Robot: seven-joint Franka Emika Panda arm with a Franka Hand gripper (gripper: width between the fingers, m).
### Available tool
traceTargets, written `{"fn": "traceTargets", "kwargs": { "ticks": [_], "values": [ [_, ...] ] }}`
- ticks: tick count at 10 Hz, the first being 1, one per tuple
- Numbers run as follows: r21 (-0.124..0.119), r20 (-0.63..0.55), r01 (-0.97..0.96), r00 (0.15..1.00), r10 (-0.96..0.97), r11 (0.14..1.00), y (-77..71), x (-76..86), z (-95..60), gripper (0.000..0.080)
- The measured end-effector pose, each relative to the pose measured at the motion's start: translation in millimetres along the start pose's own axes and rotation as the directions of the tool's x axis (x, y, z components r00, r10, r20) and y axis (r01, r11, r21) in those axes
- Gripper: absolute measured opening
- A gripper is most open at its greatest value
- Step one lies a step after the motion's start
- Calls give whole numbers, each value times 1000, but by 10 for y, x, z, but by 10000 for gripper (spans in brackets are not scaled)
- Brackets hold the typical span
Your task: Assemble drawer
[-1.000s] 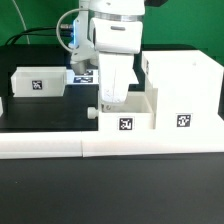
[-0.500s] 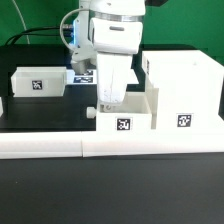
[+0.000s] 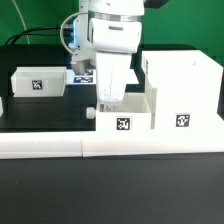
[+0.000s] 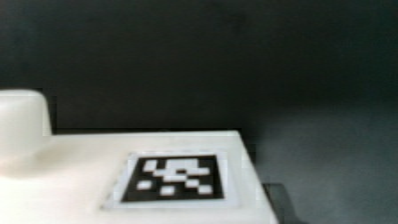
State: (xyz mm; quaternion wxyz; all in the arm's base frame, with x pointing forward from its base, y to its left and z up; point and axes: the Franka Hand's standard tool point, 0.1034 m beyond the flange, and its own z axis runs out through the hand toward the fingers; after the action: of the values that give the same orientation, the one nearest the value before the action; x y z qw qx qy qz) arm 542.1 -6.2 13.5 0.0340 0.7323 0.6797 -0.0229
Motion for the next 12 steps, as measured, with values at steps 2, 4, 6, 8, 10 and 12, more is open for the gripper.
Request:
{"fn": "traceTargets", "kwargs": {
  "ticks": [2,4,6,8,10,12],
  "values": [
    [-2,-1,-4,1000,4,1000,8,9,-14,42],
    [-2,-1,-10,1000,10,1000,6,18,-11,42],
    [-2,-1,-9,1000,9,1000,7,15,-10,42],
    [-15,-6,-6,1000,6,1000,22,39,-16,42],
    [-14,-5,-9,1000,9,1000,19,27,-11,42],
    [-12,-5,-4,1000,4,1000,25,55,-35,42]
  ]
}}
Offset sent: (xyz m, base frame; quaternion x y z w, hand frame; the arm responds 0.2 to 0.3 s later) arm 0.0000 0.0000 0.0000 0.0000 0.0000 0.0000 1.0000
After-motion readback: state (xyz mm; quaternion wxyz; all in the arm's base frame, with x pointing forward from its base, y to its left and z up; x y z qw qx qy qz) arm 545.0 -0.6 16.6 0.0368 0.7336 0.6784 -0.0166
